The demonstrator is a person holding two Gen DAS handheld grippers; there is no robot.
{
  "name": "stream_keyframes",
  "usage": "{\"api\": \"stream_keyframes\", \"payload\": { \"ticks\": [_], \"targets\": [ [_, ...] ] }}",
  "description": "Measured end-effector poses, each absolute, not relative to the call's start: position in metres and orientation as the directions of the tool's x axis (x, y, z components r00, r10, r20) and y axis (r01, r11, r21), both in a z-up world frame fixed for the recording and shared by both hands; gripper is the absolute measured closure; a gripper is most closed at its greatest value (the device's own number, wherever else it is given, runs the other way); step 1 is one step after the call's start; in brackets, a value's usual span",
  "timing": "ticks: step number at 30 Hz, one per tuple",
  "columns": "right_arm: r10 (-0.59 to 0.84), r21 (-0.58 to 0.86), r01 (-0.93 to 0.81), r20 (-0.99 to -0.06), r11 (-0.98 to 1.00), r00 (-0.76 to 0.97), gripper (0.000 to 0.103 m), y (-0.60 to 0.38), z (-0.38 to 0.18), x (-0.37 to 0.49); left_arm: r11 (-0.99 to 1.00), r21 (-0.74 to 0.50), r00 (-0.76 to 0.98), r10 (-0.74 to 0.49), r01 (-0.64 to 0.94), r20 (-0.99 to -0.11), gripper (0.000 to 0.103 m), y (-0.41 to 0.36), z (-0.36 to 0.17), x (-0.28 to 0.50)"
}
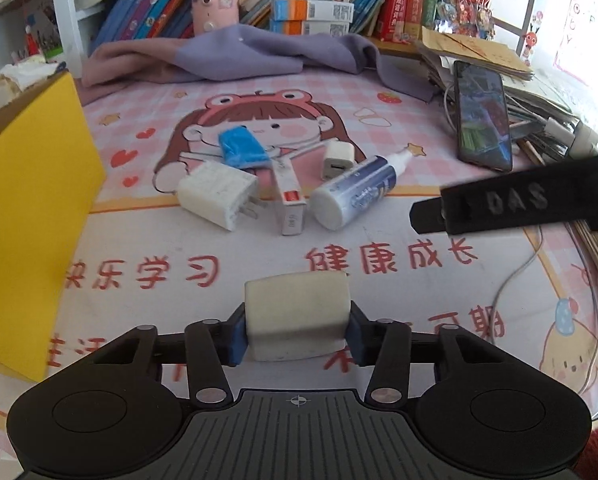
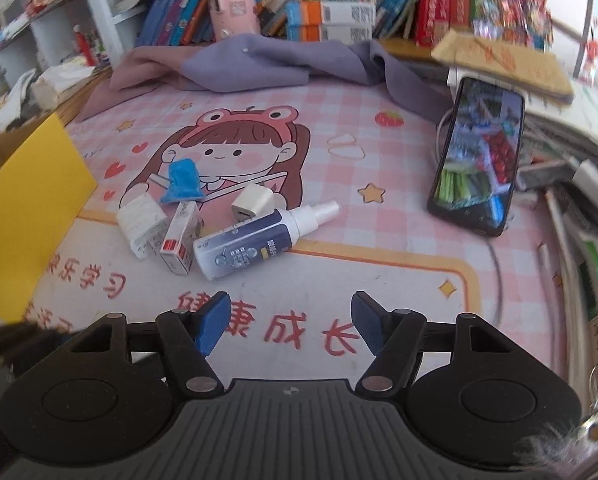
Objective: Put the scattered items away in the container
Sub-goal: 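Grasp the white spray bottle with the right tool while the left tool lifts the eraser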
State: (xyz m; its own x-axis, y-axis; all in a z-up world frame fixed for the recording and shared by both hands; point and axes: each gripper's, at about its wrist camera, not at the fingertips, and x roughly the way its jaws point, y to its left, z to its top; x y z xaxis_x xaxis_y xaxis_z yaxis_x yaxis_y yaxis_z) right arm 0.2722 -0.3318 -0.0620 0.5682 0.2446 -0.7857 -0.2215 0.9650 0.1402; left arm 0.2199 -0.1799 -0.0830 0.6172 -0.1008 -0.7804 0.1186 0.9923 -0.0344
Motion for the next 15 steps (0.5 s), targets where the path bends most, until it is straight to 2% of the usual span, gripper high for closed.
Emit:
{"api": "stream_keyframes", "payload": {
  "ticks": [10,15],
  "targets": [
    [0.32,0.357,-0.029,-0.797,0.934,0.512,0.044,-0.327,-0.074,0.313,0.989,0.01,0.682,-0.097,0.151,-0.725,0.06,-0.157,-0.056,0.202],
    [0.297,0.355,0.012,-0.801,0.935,0.52,0.045,-0.312,-0.075,0.327,0.977,0.006,0.704,-0.15,0.215,-0.695,0.059,-0.157,-0.048,0.191]
  ]
}}
